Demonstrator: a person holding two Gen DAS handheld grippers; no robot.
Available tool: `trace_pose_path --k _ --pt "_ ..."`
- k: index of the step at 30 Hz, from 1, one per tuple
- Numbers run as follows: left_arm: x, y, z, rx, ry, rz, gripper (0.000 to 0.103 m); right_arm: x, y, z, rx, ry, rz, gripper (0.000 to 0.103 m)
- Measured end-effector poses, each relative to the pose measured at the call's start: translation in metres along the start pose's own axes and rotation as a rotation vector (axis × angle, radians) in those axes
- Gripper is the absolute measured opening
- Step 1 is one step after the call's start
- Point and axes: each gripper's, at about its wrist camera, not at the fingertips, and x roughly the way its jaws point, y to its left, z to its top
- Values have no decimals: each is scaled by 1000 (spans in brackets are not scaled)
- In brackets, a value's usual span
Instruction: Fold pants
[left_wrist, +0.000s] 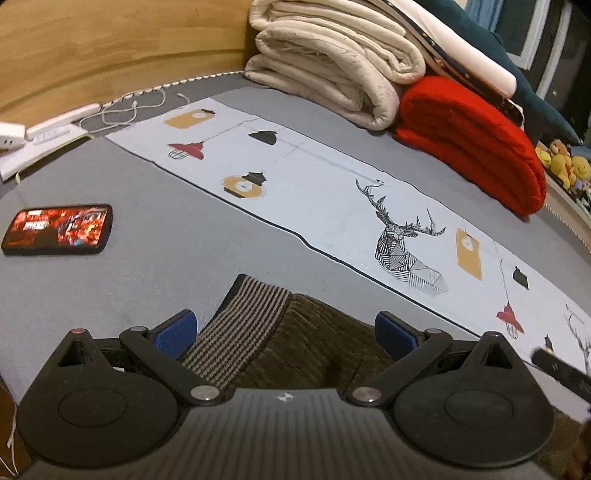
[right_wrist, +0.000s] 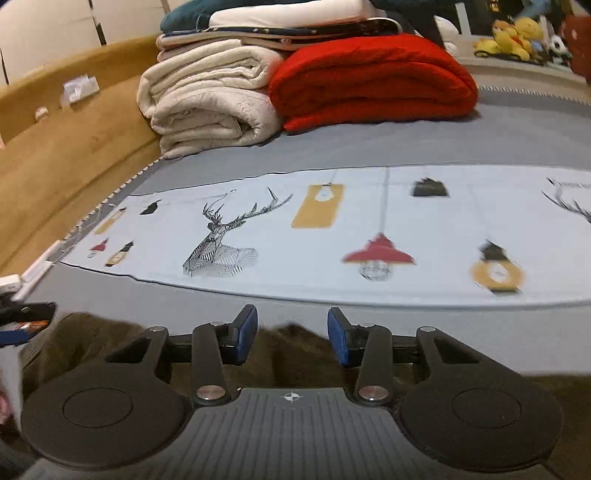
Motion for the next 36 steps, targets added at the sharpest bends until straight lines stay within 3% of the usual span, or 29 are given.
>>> trace_pose_path --k 3,5,9,11,13,19,22,27,31,33,36 --pt "3 -1 0 2 8 -20 103 9 16 -8 -116 56 -11 40" --pt "4 -4 -3 8 9 -18 103 10 23 -14 -179 48 -42 35" --pt "8 -11 -4 15 6 -38 103 6 5 -5 -68 -33 -73 35" --pt "8 -15 -5 35 7 -44 103 16 0 -8 -82 38 -77 35" --pt "9 -20 -7 58 5 -41 103 23 -1 -15 -65 114 -22 32" --pt "12 -23 -12 89 2 -27 103 22 19 -36 -192 148 15 33" --pt "12 -25 -14 94 1 -24 103 20 12 -30 -124 142 51 34" --pt "14 -26 -15 99 13 -39 103 23 -21 -13 162 116 95 34" --pt "15 -29 -17 122 15 -42 103 40 -17 -20 138 191 101 26" --pt "15 -29 -18 121 17 -44 103 38 -6 -23 50 178 74 26" --pt "15 -28 -16 104 30 -62 103 38 0 -22 24 143 50 11"
